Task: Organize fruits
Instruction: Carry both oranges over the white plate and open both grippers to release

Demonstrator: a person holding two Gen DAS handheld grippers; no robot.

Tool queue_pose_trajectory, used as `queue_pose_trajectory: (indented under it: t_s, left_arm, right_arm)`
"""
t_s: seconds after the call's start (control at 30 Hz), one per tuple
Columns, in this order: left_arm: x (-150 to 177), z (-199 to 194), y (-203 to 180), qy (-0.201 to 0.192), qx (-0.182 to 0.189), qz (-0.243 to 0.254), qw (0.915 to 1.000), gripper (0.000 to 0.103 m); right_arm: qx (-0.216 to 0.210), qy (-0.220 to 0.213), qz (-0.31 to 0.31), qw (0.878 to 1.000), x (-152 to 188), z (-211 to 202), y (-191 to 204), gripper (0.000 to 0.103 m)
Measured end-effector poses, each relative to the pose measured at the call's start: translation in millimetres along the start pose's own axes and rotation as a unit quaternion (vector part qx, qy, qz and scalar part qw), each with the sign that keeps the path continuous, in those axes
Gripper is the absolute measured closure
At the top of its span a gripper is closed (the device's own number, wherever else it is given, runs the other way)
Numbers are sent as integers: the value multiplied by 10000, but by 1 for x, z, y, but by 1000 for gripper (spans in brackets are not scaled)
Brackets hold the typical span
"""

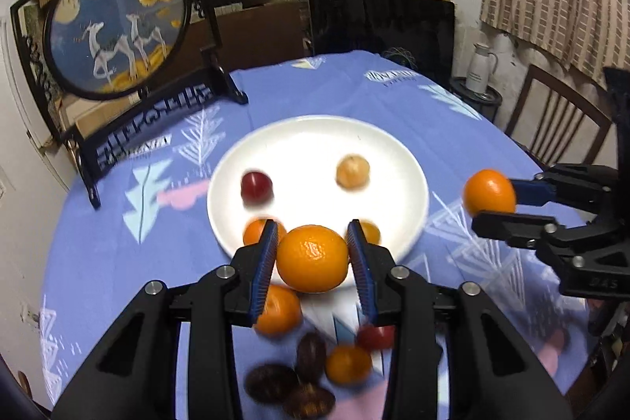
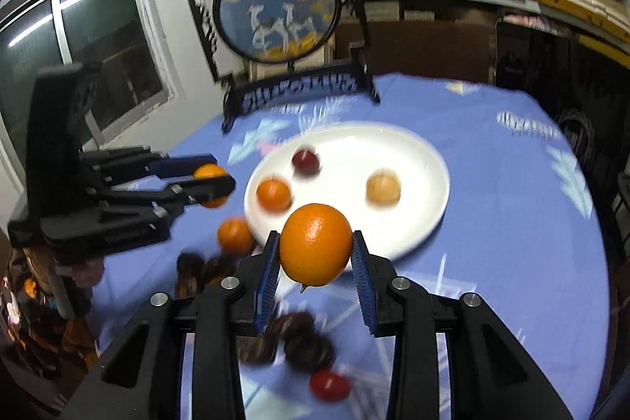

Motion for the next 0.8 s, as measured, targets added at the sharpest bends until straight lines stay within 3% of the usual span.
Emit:
queue_pose_trajectory:
  t_s: [0.3,0.8]
  left_arm:
    - [-35,49,0,142,-344,-17,9993,67]
    - [-47,108,13,508,-526,-174,9972,67]
  right_arm:
    - [33,-184,120,9998,-44,32,-29,67]
    - [-9,91,222,9997,-59,92,-49,67]
Point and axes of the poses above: each gripper's, at about its wrist camera, not at the fingertips, and z roughly the way its jaws point, y to its left, x to its underside, the point moved 4 cm from there along z, roughly the way its jaws point, and after that the axes turned 8 degrees about -z, right-handed, at the moved point
